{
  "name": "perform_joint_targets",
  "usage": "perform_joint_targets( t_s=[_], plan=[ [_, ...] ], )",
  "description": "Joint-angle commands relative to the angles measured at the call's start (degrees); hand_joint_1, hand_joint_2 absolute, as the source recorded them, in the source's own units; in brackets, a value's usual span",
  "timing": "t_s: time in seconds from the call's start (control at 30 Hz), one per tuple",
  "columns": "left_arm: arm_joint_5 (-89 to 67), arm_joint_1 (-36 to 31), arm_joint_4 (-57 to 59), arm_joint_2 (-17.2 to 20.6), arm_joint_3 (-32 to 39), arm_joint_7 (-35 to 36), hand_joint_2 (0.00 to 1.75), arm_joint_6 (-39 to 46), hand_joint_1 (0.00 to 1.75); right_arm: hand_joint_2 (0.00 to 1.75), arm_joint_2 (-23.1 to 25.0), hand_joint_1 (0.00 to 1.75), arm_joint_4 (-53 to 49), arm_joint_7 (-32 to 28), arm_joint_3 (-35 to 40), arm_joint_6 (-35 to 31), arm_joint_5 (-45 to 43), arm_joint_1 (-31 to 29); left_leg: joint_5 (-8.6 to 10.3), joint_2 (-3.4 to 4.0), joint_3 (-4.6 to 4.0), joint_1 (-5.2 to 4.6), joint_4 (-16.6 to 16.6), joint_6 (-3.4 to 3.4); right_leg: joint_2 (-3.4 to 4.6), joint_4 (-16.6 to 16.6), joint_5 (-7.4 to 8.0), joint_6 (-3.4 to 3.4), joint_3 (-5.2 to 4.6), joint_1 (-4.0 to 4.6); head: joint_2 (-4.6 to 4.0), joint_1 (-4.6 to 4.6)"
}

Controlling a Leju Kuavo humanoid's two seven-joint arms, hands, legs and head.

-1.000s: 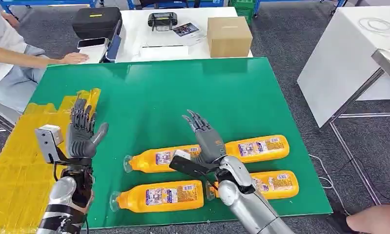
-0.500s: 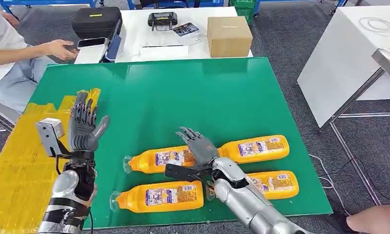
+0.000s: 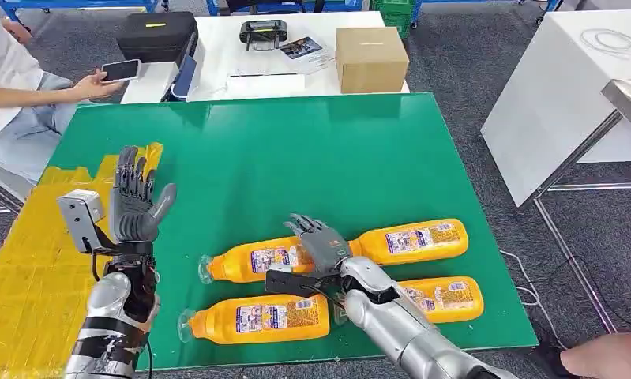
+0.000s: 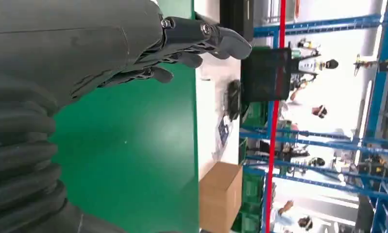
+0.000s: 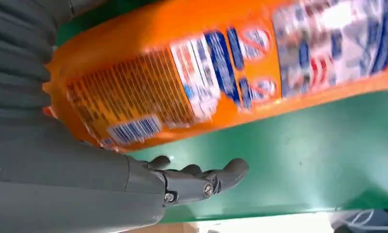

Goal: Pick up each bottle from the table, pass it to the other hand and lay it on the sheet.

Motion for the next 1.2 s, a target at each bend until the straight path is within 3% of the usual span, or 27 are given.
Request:
perform_joint_targets(
  t_s=[0.03, 0.23, 0.3, 0.33, 0.37, 0.5, 0.53, 0.7, 0.87, 1.0, 1.07, 1.2],
  plan=[
    [-1.9, -2.8, 3.0, -1.5, -0.9, -2.2, 1.75, 3.6, 0.00, 1.75, 1.5, 0.00, 13.3, 0.6, 4.6, 0.7, 0.5, -6.2, -0.05, -0.02, 0.08, 0.03, 0.0, 0.01, -0.06, 0.0, -0.05, -0.04, 0.11, 0.05, 0.00, 0.00],
    [-2.4, -3.4, 3.1, -2.2, -2.0, -2.9, 1.75, 4.7, 0.00, 1.75, 3.0, 0.05, 18.6, 3.5, 8.2, 1.4, 5.0, -8.2, -0.09, -0.07, 0.16, 0.10, 0.1, 0.02, -0.16, 0.0, -0.09, -0.09, 0.25, 0.12, 0.00, 0.00],
    [-2.3, -3.6, 3.4, -2.3, -2.3, -2.9, 1.75, 4.8, 0.00, 1.75, 3.2, 0.56, 19.7, 4.5, 8.9, 2.2, 5.9, -8.5, -0.06, -0.07, 0.13, 0.09, 0.1, 0.01, -0.15, 0.0, -0.06, -0.08, 0.21, 0.11, 0.00, 0.00],
    [-2.2, -3.8, 3.8, -2.4, -2.4, -3.0, 1.75, 4.9, 0.00, 1.75, 3.2, 1.06, 20.4, 4.6, 9.2, 3.0, 6.2, -8.5, -0.04, -0.07, 0.11, 0.06, 0.0, 0.01, -0.13, 0.0, -0.05, -0.06, 0.17, 0.08, 0.00, 0.00],
    [-2.2, -4.0, 4.0, -2.4, -2.6, -3.0, 1.75, 4.9, 0.00, 1.75, 3.0, 1.31, 20.8, 4.6, 9.7, 3.8, 6.6, -8.6, -0.02, -0.06, 0.14, 0.04, 0.0, 0.01, -0.12, -0.1, -0.04, -0.05, 0.17, 0.05, 0.00, 0.00],
    [-2.0, -4.4, 4.5, -2.6, -2.8, -3.2, 1.75, 5.2, 0.00, 1.75, 2.5, 1.54, 21.7, 5.0, 10.3, 4.5, 7.3, -8.5, 0.00, -0.01, 0.27, 0.03, 0.0, 0.00, -0.12, -0.1, -0.03, -0.04, 0.26, 0.03, 0.00, -0.02],
    [-1.9, -4.5, 4.6, -2.6, -2.8, -3.3, 1.75, 5.3, 0.00, 1.75, 2.5, 1.71, 21.9, 5.0, 10.2, 4.4, 7.4, -8.5, 0.02, -0.08, 0.30, 0.04, 0.0, 0.01, -0.21, -0.1, -0.03, -0.05, 0.31, 0.05, 0.00, 0.00],
    [-1.8, -3.9, 3.9, -2.6, -2.8, -3.3, 1.75, 5.4, 0.00, 1.75, 3.0, 1.75, 20.7, 4.8, 8.2, 1.2, 6.1, -8.1, 0.01, -0.02, 0.48, 0.03, 0.0, 0.01, -0.12, -0.1, -0.01, -0.03, 0.47, 0.03, 0.00, 0.00],
    [-2.5, -2.3, 1.5, -2.5, -2.5, -3.1, 1.75, 6.1, 0.00, 1.75, 4.0, 1.75, 16.0, 2.8, 1.7, -6.4, 3.0, -6.0, -0.01, 0.02, 0.47, 0.07, 0.0, 0.04, -0.11, -0.1, 0.02, -0.01, 0.53, 0.08, 0.00, 0.00],
    [-3.9, -0.9, -0.6, -2.4, -2.7, -2.7, 1.75, 6.6, 0.00, 1.75, 4.0, 1.75, 4.2, -0.6, -6.0, -16.8, 0.7, -0.7, -0.05, 0.10, 0.46, 0.07, 0.0, 0.02, -0.04, -0.1, -0.01, -0.03, 0.49, 0.09, 0.00, 0.00],
    [-4.0, -0.8, -0.7, -2.4, -2.8, -2.6, 1.75, 6.7, 0.00, 1.75, 3.7, 1.75, 1.5, -0.8, -7.1, -17.5, 0.3, 0.5, -0.11, 0.06, 0.42, 0.11, 0.0, 0.03, -0.10, -0.1, -0.06, -0.06, 0.50, 0.14, 0.00, 0.02],
    [-4.8, -0.6, -0.7, -2.2, -3.5, -2.7, 1.75, 6.9, 0.00, 1.75, 3.6, 1.75, -8.7, -4.5, -13.7, -24.7, -2.2, 5.9, -0.07, 0.05, 0.27, 0.05, 0.0, 0.02, -0.07, 0.0, -0.04, 0.00, 0.30, 0.07, 0.00, 0.00]
  ],
)
